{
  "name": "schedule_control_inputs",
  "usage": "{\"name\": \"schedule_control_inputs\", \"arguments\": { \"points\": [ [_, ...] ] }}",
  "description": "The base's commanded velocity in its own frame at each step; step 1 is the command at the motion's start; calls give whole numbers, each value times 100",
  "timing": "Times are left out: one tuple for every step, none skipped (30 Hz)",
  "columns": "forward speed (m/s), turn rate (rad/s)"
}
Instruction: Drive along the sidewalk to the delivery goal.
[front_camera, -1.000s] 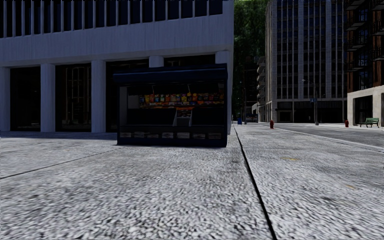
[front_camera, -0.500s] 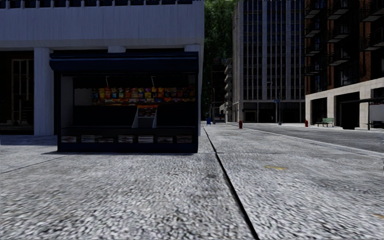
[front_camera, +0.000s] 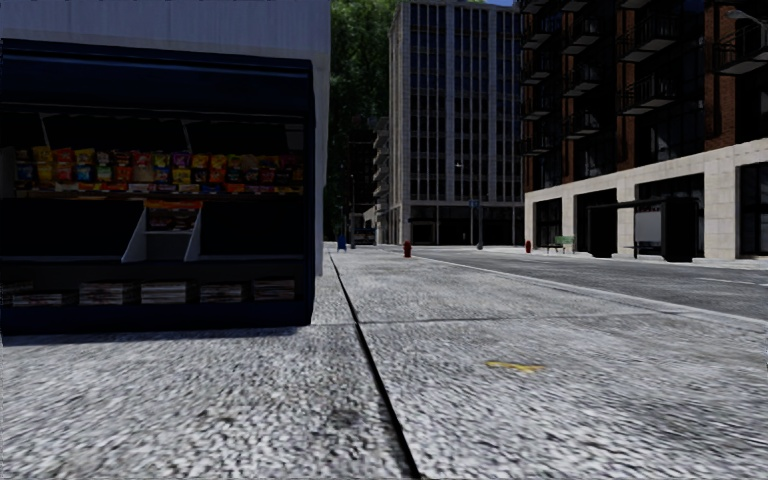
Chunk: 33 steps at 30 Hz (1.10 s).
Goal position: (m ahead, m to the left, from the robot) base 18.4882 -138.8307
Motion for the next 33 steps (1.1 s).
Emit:
{"name": "schedule_control_inputs", "arguments": {
  "points": [
    [200, -9],
    [200, 0],
    [200, 0],
    [200, 0],
    [200, 0],
    [200, 0],
    [200, 0],
    [200, 0],
    [200, 0],
    [200, 0],
    [200, 0],
    [200, 0],
    [200, 0],
    [200, 0],
    [200, 0],
    [200, 6],
    [200, 15],
    [200, 16],
    [200, 16],
    [200, 11],
    [200, 0],
    [200, 0],
    [200, 0],
    [200, 0],
    [200, 0],
    [200, 0],
    [200, 0],
    [200, 0],
    [200, 0],
    [200, 0],
    [200, 0],
    [200, 0],
    [200, 12]
  ]
}}
